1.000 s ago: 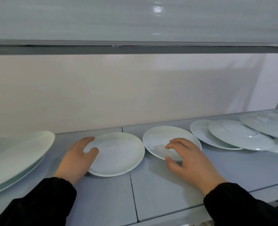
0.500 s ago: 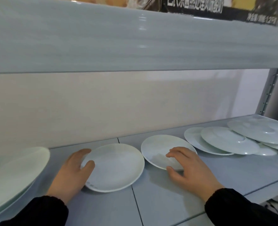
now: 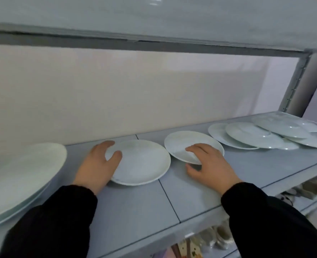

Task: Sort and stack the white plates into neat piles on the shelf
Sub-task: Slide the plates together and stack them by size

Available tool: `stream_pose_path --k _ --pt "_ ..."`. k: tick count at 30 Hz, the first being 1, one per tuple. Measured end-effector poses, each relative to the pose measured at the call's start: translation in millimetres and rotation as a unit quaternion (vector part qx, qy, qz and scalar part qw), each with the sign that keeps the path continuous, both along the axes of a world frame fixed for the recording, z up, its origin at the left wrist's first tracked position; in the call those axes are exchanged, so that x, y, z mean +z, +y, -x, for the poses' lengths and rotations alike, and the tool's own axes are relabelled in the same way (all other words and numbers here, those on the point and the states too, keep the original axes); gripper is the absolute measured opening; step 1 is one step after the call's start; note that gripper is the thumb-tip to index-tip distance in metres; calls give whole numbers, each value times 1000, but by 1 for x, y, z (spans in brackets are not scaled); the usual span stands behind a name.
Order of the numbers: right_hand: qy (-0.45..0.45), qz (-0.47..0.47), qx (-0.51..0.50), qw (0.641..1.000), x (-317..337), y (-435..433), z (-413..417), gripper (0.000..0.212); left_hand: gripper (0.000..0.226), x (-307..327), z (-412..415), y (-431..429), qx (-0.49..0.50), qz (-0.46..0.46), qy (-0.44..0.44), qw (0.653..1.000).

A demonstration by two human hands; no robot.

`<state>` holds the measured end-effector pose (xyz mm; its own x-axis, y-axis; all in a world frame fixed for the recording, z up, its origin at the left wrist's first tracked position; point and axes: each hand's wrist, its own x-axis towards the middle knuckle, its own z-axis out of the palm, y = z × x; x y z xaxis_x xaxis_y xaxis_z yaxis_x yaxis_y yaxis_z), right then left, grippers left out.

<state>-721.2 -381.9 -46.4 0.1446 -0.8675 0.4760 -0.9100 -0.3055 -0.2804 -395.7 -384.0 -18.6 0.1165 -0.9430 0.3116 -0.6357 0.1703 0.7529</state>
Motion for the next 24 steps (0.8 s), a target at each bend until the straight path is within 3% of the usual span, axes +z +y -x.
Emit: stream_pose_path --k 8,14,19,24 --pt "20 -56 -6 998 3 0 -3 47 43 4 -18 9 5 -19 -3 1000" --pt "85 -32 -17 996 5 -5 -9 33 46 5 -14 3 15 -13 -11 1000" --pt "55 84 -55 993 9 -3 -18 24 44 4 -16 4 36 8 13 999" --pt "16 199 21 980 11 5 -52 23 46 7 -12 6 41 6 47 998"
